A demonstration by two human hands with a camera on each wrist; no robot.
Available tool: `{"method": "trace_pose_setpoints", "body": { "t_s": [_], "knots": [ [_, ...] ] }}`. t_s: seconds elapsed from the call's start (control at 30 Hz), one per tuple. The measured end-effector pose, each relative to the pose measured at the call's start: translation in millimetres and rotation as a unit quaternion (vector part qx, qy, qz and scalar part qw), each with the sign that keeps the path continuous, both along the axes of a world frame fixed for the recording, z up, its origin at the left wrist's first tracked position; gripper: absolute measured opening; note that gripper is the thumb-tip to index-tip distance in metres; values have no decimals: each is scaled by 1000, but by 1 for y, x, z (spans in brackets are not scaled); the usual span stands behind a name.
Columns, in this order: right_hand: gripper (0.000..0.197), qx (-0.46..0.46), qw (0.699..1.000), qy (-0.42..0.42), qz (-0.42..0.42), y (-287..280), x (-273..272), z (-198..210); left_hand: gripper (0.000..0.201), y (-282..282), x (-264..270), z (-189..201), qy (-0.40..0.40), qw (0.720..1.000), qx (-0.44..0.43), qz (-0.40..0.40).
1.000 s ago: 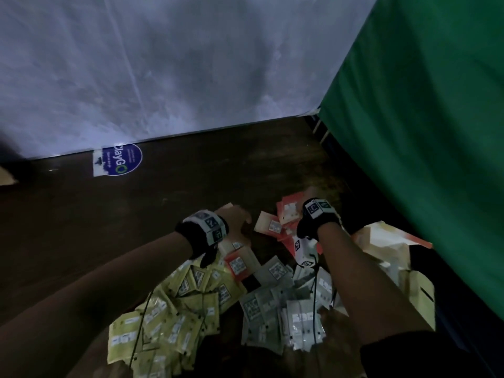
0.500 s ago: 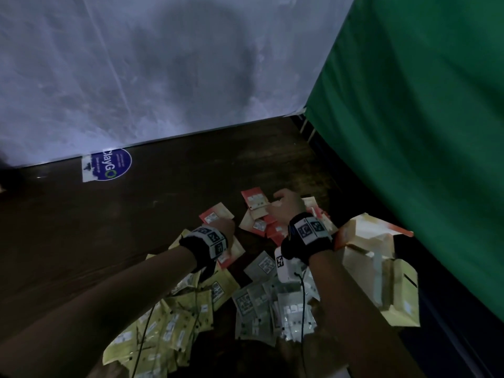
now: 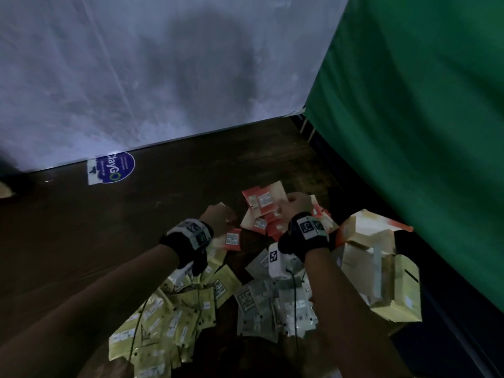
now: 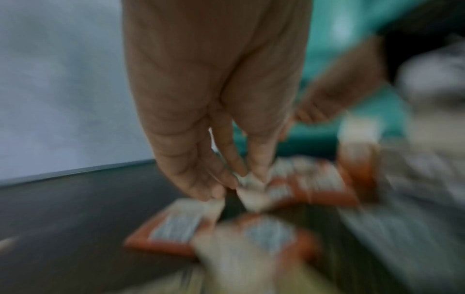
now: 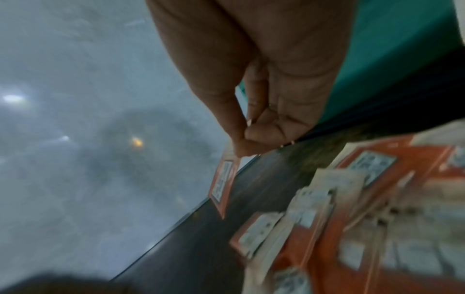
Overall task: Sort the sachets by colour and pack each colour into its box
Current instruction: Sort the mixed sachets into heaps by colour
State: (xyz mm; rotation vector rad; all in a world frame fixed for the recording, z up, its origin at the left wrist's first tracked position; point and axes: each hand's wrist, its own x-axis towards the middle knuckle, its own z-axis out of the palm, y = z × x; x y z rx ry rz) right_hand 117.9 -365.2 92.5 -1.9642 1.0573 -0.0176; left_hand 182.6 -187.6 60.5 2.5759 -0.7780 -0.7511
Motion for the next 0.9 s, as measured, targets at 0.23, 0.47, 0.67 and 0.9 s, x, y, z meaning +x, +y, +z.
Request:
{"method": "trace_pose_setpoints", "body": {
  "t_s": [0.23,0.47,0.67,0.9],
  "knots": [
    [42,-26,998,47,27,-13,1,3,61,-9,-12,-27,-57,968,187,-157],
    [38,97,967,71,226,31,1,-15,29,-18,4,7,25,998,-48,-11],
    [30,108,989,25,95,13,8,-2,30,-23,19,2,110,975,-146,129],
    [44,-59,992,97,55,-35,11,4,80,-4,39,-49,1,989,82,123]
  ]
}}
